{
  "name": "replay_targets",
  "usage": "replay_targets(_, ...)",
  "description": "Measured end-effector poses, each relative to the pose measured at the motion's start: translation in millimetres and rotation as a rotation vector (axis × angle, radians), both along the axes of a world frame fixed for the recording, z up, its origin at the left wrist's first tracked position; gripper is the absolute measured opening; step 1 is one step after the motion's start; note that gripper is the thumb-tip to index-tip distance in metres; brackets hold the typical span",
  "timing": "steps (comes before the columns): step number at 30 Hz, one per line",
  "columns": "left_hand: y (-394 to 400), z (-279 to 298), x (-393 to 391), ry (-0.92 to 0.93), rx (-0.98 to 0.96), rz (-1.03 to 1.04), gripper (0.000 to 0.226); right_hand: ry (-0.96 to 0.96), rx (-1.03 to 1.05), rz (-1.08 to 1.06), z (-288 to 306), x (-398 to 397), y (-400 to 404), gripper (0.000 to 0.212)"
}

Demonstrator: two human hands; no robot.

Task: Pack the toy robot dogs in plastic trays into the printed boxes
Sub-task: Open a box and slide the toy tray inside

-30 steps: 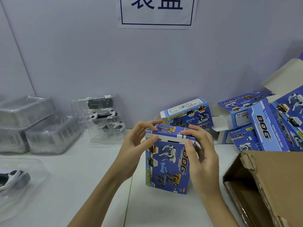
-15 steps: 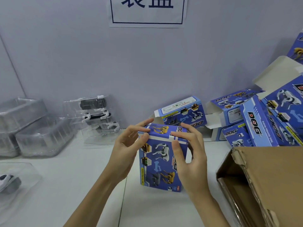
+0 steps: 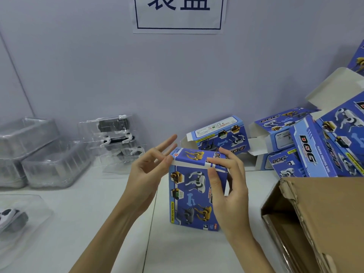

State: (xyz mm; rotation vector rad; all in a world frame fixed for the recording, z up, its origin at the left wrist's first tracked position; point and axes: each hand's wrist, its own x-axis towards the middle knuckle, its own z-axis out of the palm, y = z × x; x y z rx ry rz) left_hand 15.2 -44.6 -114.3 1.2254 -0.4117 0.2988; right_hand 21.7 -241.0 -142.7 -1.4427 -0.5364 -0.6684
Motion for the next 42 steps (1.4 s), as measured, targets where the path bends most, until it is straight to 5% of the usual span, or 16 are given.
replay_targets(6, 7, -2, 4, -0.029, 0.141, 0.12, 0.009, 0.008, -0.006, 0.02, 2, 0, 1, 0.026)
replay_targets(13, 12, 6, -1, -0.056, 0.207, 0.078, 0.034, -0.02, -0.021, 0.001, 1, -1, 1, 0.023)
replay_targets(22, 5, 3, -1, -0.078, 0.191, -0.035, 0.021, -0.046, -0.095, -0.007, 0, 9, -6, 0.023)
replay_targets(27, 6, 1, 0, -0.105, 0.22, -0.02, 0.009, -0.081, -0.172, -0.05, 1, 7, -4, 0.041)
replay_targets(31, 0, 6, -4, -0.077, 0.227, 0.01, 0.033, -0.098, -0.234, -0.083, 2, 9, -1, 0.034)
replay_targets(37, -5, 11, -3, -0.035, 0.223, 0.046, 0.007, 0.009, -0.044, 0.063, -1, 13, -5, 0.039)
replay_targets(42, -1, 10, -4, -0.068, 0.28, 0.003, 0.012, -0.018, -0.042, 0.092, -4, 10, -1, 0.045)
